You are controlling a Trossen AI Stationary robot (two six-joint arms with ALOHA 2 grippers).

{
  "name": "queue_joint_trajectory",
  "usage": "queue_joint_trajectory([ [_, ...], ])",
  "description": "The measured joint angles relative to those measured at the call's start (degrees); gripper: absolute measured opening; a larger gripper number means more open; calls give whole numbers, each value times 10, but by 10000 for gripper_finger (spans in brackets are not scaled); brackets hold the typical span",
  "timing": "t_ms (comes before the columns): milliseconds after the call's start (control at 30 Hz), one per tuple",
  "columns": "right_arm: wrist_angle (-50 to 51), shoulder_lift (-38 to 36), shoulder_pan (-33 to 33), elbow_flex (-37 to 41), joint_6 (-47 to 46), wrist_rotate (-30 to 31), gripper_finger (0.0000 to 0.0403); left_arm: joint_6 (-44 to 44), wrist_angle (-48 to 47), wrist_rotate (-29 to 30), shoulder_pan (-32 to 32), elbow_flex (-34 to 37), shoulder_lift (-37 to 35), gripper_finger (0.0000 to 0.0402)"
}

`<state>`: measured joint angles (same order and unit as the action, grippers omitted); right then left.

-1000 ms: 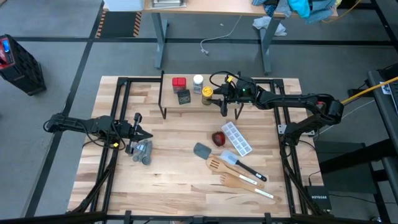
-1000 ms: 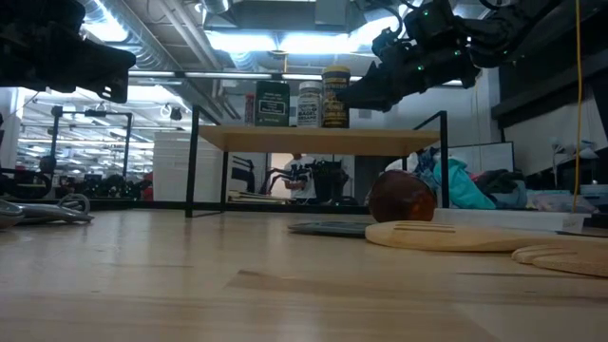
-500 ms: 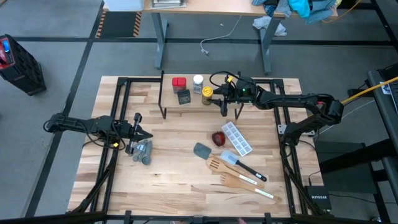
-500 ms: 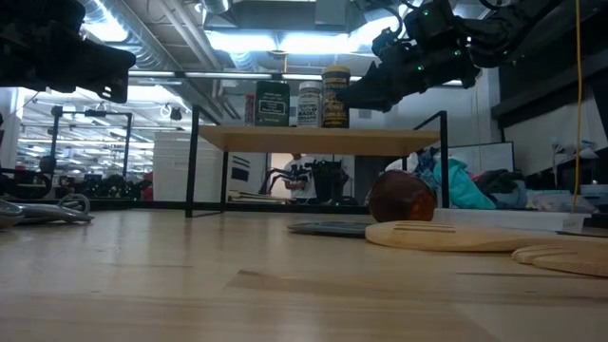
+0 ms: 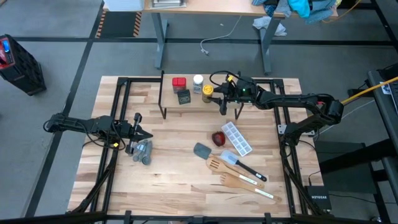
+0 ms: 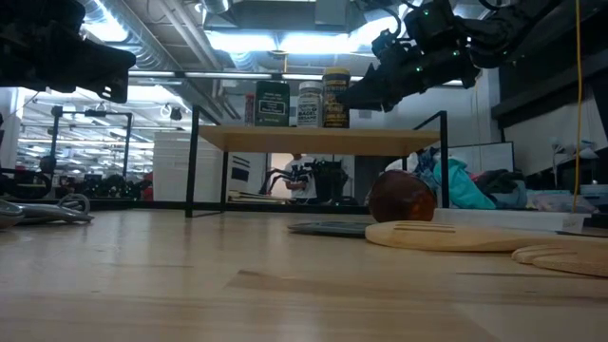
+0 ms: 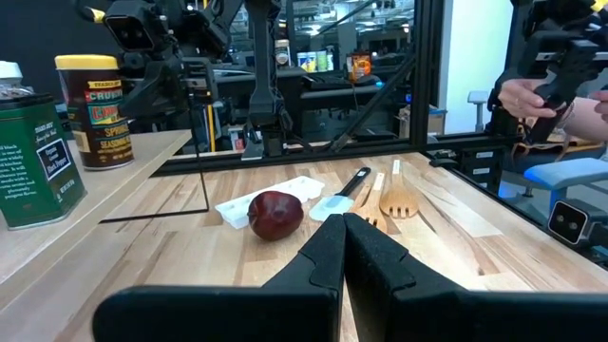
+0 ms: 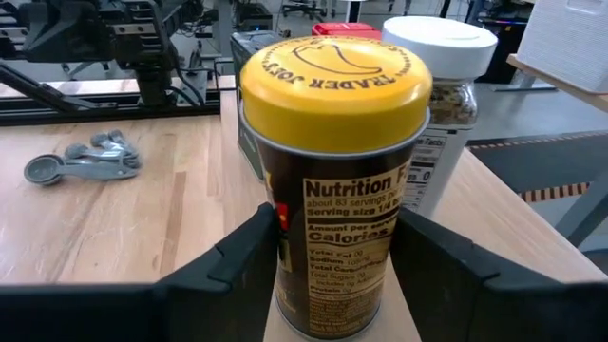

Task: Shelf spices
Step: Put the yellow seasoning bottle on the shelf

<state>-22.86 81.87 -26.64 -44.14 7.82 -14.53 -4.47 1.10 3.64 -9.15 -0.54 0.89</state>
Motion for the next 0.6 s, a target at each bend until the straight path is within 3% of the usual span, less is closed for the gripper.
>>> queue_joint_trajectory([
  [100, 0, 0, 0, 0, 0, 1, 212, 0, 0, 0, 0, 0, 0, 1],
  [400, 1, 0, 0, 0, 0, 0, 321, 0, 0, 0, 0, 0, 0, 1],
  [600, 0, 0, 0, 0, -1, -25, 363, 0, 0, 0, 0, 0, 0, 1],
])
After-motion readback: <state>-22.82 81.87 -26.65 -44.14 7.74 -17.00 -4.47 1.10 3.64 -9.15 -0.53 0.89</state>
